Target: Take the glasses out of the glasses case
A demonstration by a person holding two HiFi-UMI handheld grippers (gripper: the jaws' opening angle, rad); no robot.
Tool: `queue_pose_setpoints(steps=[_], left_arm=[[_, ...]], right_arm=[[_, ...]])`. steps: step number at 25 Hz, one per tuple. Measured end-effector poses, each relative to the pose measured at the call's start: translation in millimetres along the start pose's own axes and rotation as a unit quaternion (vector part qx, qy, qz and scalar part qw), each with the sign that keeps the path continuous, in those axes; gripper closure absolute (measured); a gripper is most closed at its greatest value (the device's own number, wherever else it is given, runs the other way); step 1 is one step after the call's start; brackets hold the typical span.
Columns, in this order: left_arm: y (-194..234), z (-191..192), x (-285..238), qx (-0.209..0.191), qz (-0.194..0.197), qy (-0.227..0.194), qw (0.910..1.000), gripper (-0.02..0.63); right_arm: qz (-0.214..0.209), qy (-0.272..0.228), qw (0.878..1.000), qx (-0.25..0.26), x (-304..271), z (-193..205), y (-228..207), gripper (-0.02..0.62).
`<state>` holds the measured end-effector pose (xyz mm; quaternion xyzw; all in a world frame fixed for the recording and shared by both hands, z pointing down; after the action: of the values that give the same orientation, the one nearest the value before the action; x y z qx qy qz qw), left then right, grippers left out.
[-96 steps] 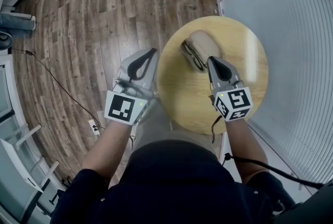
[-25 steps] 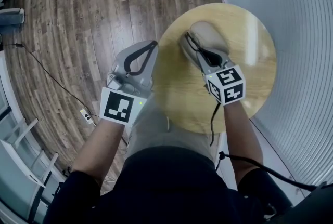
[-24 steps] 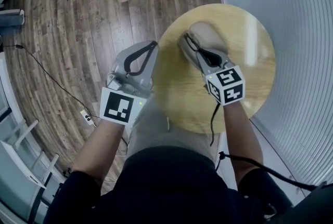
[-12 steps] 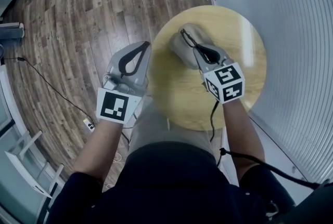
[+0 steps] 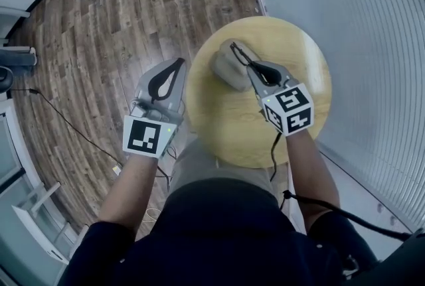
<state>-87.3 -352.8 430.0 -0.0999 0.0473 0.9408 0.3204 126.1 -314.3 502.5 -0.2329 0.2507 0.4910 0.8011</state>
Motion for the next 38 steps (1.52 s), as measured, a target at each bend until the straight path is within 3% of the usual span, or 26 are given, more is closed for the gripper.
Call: queue_pose_setpoints(steps=[3,15,38], left_arm=[[-2.9,-12.2,3.6,-0.006,-0.002,0.009,0.9999,0.6],[-19.7,-55.3,22.2,-0.024,0.0,-0.012,0.9996,0.6],[-84.3,-138.7,71.4,-0.093,0.017,-0.072,0.9929,0.6]], right_arm=[[-0.006,-0.019,1.0,-0.02,17.6,-12.2,4.7,0.561],[0.003,-0.066,0.998,-0.008,77.0,-46.8,13.5,0.561],[0.05,-0.169,0.984,-0.002,198.7,-63.5,30.9,0.561]])
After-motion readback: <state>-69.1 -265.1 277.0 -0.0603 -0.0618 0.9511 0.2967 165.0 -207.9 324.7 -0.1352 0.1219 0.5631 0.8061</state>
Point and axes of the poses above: the fingertips, and each gripper's own axes: x backward along the fingers, y to its left, z out of its underside, the point moved 6 cm from there along x, backward along the fingers, and after that the axes turned 3 degrees about z, right-handed, at the moved point
